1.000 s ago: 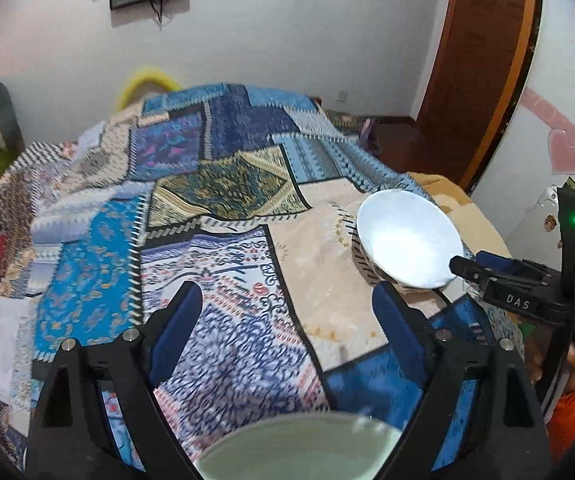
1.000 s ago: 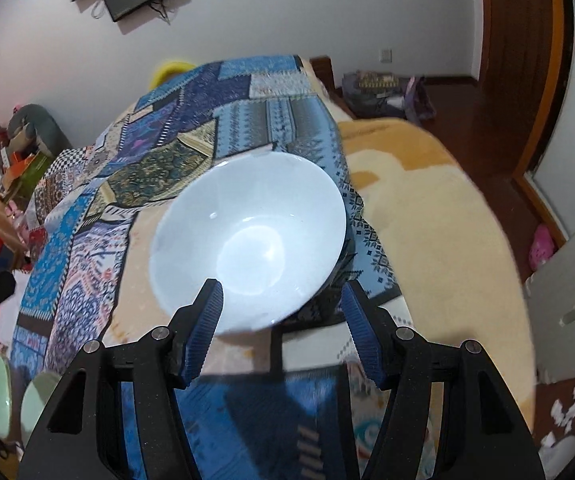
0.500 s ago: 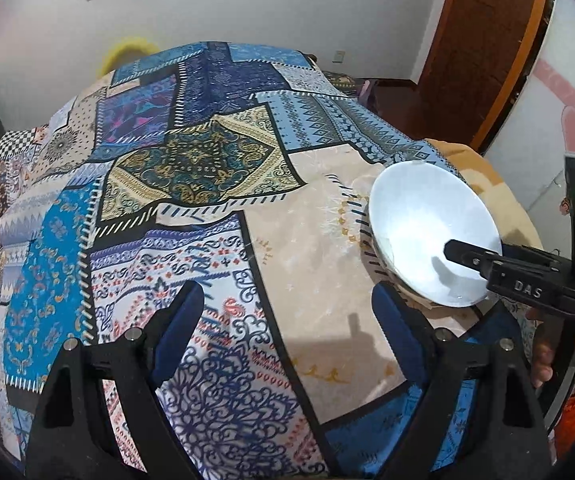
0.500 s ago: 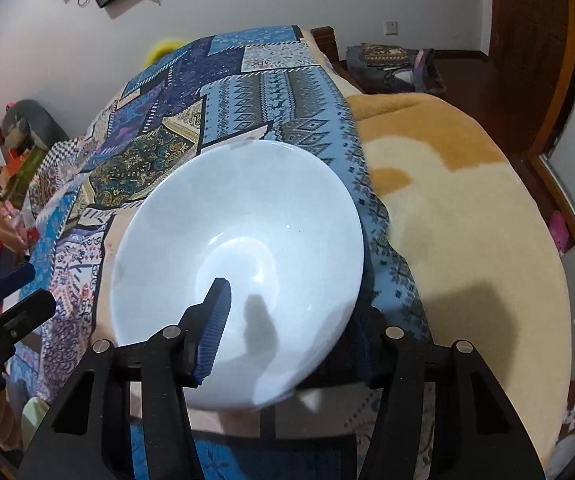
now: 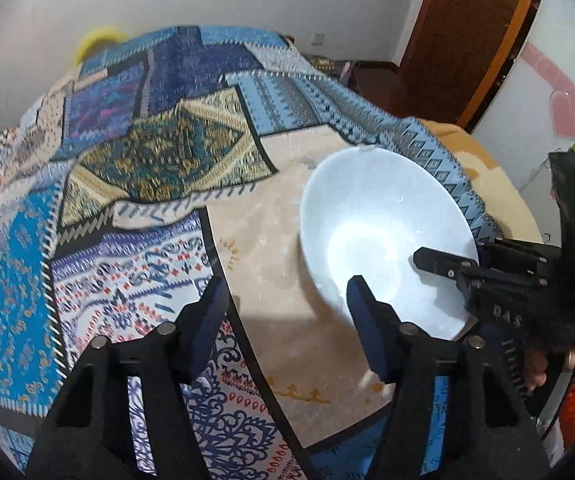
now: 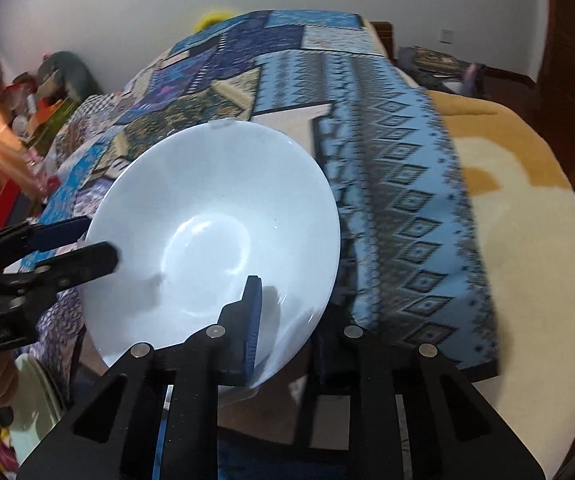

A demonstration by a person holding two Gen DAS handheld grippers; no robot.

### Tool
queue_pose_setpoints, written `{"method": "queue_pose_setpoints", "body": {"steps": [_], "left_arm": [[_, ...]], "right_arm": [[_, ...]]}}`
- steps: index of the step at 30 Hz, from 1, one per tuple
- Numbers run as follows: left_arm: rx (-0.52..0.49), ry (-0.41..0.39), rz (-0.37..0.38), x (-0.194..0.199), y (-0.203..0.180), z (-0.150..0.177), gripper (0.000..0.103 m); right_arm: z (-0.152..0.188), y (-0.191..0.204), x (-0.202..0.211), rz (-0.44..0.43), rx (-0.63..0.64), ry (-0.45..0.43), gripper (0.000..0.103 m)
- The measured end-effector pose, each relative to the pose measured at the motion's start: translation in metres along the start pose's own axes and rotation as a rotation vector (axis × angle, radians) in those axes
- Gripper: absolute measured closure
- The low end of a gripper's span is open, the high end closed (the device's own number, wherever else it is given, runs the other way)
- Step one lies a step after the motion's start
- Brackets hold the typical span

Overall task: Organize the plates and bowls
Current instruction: 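Grasp the white bowl rim with the left gripper and lift it, then carry the white bowl with the left gripper over the nested bowls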

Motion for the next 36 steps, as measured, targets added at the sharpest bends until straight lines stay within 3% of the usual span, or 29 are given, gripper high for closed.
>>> {"method": "queue_pose_setpoints", "body": {"steps": [5, 10, 26, 36], "left_arm": [[0.022, 0.064, 0.009, -0.016, 0.004, 0.001, 0.054], [0.037, 0.137, 0.012, -0.032, 0.007, 0.008, 0.08], [-0.006, 0.095, -0.012, 0.005, -0.004, 0.033, 0.083], [-0.024, -0.019, -0.019, 0.063, -0.011, 0.049, 0.083]], "right_arm": [[0.001, 0.012, -0.002, -0.046, 0.021, 0.009, 0.083], [0.0, 0.019, -0.003, -0.059, 0.016, 0.012, 0.083], [0.017, 0.04, 0.026, -0.046, 0.002, -0.03, 0.083], [0.021, 0.067, 0.069, -0.052, 0.016, -0.112, 0.083]]}}
Point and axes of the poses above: each gripper's, at about its wrist camera, not at the fingertips, and x roughly against the way its jaws point, y to its left, z to its underside, the point moved 1 cm from there along -x, roughly the way its jaws point, and after that the axes turned 8 degrees about x, right-handed, at the moved point
